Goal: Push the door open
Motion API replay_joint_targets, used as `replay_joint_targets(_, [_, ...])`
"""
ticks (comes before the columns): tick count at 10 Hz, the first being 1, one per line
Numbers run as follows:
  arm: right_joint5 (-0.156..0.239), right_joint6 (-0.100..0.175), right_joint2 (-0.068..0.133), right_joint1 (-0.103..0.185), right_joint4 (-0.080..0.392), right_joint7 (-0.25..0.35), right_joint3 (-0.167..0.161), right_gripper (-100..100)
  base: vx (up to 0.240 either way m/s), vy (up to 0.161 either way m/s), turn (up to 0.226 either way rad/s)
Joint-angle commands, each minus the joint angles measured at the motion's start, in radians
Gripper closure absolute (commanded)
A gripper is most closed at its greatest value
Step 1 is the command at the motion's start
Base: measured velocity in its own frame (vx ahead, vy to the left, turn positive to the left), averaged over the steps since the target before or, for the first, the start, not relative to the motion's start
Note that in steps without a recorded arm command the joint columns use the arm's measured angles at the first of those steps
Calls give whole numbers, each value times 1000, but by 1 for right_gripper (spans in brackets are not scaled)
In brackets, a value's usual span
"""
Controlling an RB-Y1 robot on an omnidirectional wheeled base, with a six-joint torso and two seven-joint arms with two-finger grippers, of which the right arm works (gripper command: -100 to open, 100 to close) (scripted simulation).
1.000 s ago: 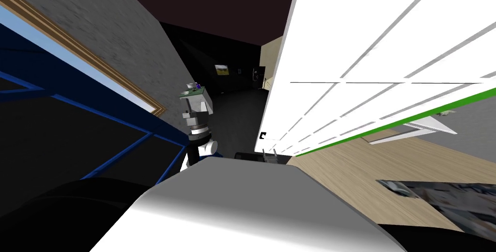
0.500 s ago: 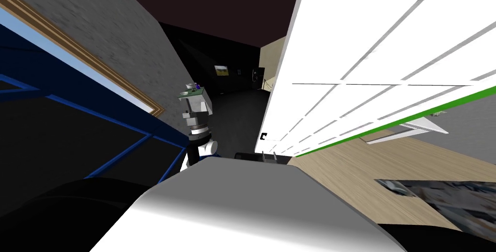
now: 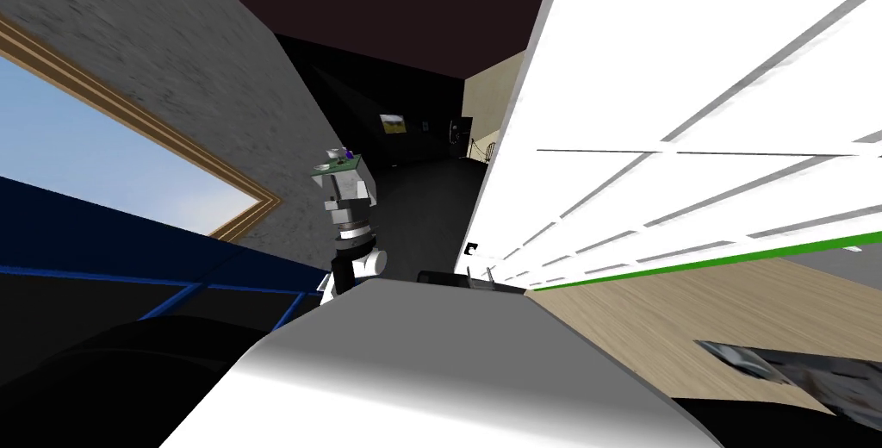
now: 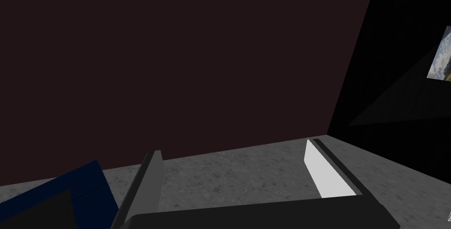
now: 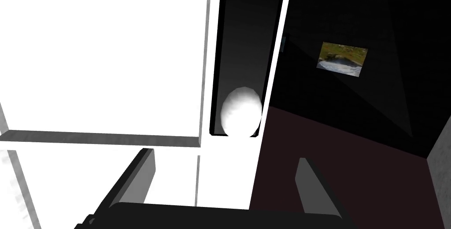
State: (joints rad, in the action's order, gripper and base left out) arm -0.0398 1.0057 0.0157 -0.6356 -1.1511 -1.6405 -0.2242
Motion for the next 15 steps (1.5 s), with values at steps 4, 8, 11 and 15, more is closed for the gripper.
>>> replay_joint_targets(4, [1, -8, -14, 2, -6, 1, 2, 100, 55, 6, 3])
replay_joint_targets(8, [1, -8, -14, 2, -6, 1, 2, 100, -14, -2, 0])
replay_joint_targets(11, [45, 56, 19, -32, 25, -43, -36, -100, 62, -5, -95])
replay_joint_targets(15, [109, 148, -35, -82, 69, -106, -89, -100, 65, 29, -108])
